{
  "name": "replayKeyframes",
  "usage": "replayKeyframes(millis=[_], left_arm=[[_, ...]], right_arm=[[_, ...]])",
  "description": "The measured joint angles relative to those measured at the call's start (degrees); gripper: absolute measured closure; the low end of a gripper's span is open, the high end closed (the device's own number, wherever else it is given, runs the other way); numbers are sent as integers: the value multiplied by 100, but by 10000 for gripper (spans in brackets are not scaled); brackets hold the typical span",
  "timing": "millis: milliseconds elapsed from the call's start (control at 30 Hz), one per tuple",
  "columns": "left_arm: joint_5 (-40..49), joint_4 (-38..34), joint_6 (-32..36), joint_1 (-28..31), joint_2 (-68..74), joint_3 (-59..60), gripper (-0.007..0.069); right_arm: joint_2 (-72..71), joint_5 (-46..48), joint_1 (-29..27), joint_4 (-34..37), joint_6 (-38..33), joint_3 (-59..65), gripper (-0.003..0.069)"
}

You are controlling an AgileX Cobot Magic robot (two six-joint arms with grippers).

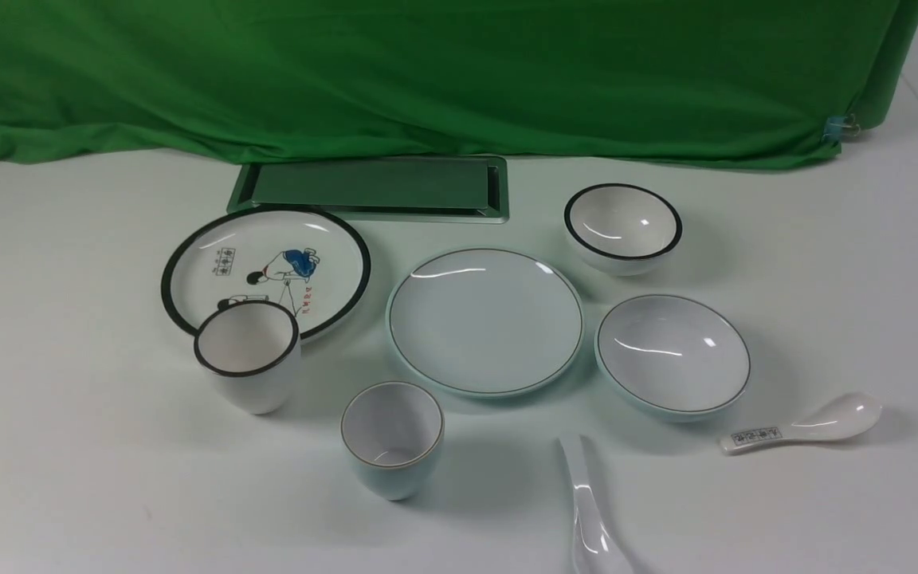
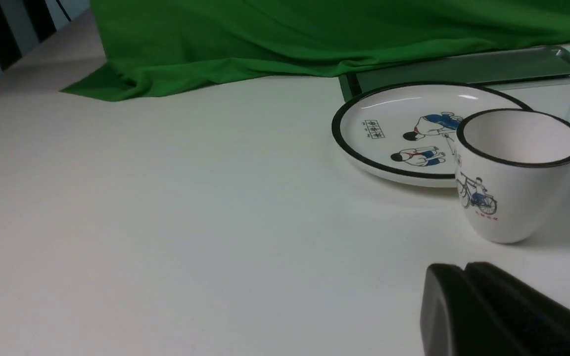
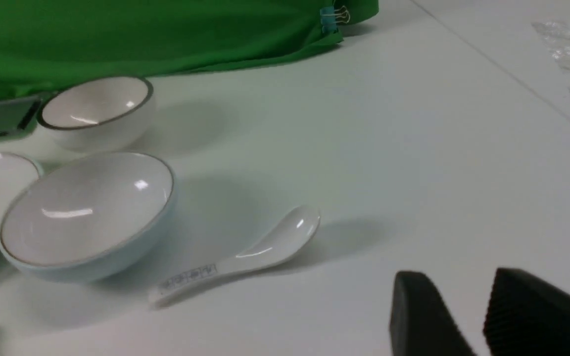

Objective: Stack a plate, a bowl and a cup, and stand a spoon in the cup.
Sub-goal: Use the right arm to grab a blue rice bowl

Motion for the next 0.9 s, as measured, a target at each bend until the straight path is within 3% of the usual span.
replayKeyframes(millis=[33, 67, 100, 133, 200, 267, 333, 467, 600, 733, 900], left_arm=[[-48, -42, -18, 0, 0, 0, 653], [-223, -511, -151, 0, 0, 0, 653], [-258, -600, -223, 0, 0, 0, 653], [-556, -1656, -686, 0, 0, 0, 653], [-798, -2811, -1445, 0, 0, 0, 653], [-965, -3671, -1937, 0, 0, 0, 653], [-1118, -4122, -2298, 0, 0, 0, 653], [-1283, -4194, -2416, 0, 0, 0, 653], [-1443, -4202, -2459, 0, 0, 0, 653], [-1443, -4147, -2489, 0, 0, 0, 653], [-1443, -4121, -2727, 0, 0, 0, 653]], right_arm=[[0, 0, 0, 50, 96, 0, 417], [0, 0, 0, 261, 942, 0, 417], [0, 0, 0, 347, 1074, 0, 417], [0, 0, 0, 679, 2402, 0, 417], [0, 5, 0, 910, 3621, 0, 417], [0, 5, 0, 985, 4407, 0, 417], [0, 5, 0, 975, 4745, 0, 417], [0, -1, 0, 911, 4534, 0, 417], [0, -1, 0, 848, 3885, 0, 417], [0, -243, 0, 817, 2762, 0, 417], [0, -607, 0, 804, 2310, 0, 441]])
